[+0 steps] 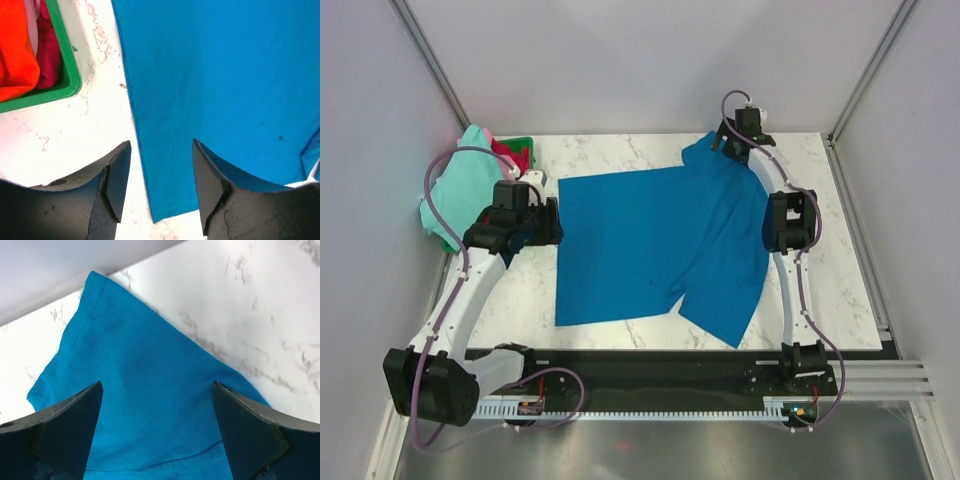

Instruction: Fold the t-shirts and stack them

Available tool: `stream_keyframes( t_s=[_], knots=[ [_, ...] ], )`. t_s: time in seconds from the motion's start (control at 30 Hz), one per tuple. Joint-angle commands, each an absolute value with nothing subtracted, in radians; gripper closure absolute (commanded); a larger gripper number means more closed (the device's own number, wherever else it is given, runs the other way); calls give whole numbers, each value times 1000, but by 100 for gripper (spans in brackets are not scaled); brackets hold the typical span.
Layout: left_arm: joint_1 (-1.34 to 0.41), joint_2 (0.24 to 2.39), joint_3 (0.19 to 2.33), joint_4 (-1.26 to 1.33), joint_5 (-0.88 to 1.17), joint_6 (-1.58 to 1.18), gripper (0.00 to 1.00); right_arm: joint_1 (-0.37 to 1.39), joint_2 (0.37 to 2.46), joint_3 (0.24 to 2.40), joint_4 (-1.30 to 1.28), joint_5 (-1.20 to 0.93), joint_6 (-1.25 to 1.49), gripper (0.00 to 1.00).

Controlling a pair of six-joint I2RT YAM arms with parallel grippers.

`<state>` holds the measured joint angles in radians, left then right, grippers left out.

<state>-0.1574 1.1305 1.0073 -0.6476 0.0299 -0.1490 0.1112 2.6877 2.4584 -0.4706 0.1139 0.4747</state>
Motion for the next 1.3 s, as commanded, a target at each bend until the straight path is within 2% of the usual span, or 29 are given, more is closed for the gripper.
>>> stream_keyframes(
  t_s=[0.0,0.1,0.27,0.33,0.43,0.6,0.67,0.8,0.9,0.97,1.03,1.17,1.27],
  knots=[
    [-158,1127,1005,-609,21,-158,41,110,2711,2427,-403,98,420,2],
    [-160,1141,1006,-609,23,-160,41,104,2599,2306,-365,103,407,2],
    [-170,1155,1011,-606,26,-161,42,101,2398,2241,-376,72,344,2],
    [-172,1166,1019,-606,23,-166,42,101,2317,2227,-408,45,351,2],
    [-184,1196,1028,-606,5,-181,42,103,2164,2091,-465,31,428,2],
    [-414,1327,1127,-686,-178,-323,40,188,1782,1486,-419,159,448,2],
    [-481,1351,1161,-681,-135,-376,40,245,1692,1278,-420,176,474,2],
    [-531,1355,1128,-646,-103,-475,40,365,1405,975,-414,176,607,2],
    [-525,1322,997,-562,-133,-515,39,495,1281,807,-411,224,713,2],
    [-491,1307,907,-494,-92,-575,39,505,1269,702,-341,161,747,2],
    [-463,1316,827,-340,-7,-610,39,505,1321,684,-304,143,744,2],
    [-387,1416,834,-278,14,-594,39,471,1390,680,-296,190,726,2],
    [-327,1488,833,-253,14,-575,40,378,1399,622,-291,158,764,2]
  ],
)
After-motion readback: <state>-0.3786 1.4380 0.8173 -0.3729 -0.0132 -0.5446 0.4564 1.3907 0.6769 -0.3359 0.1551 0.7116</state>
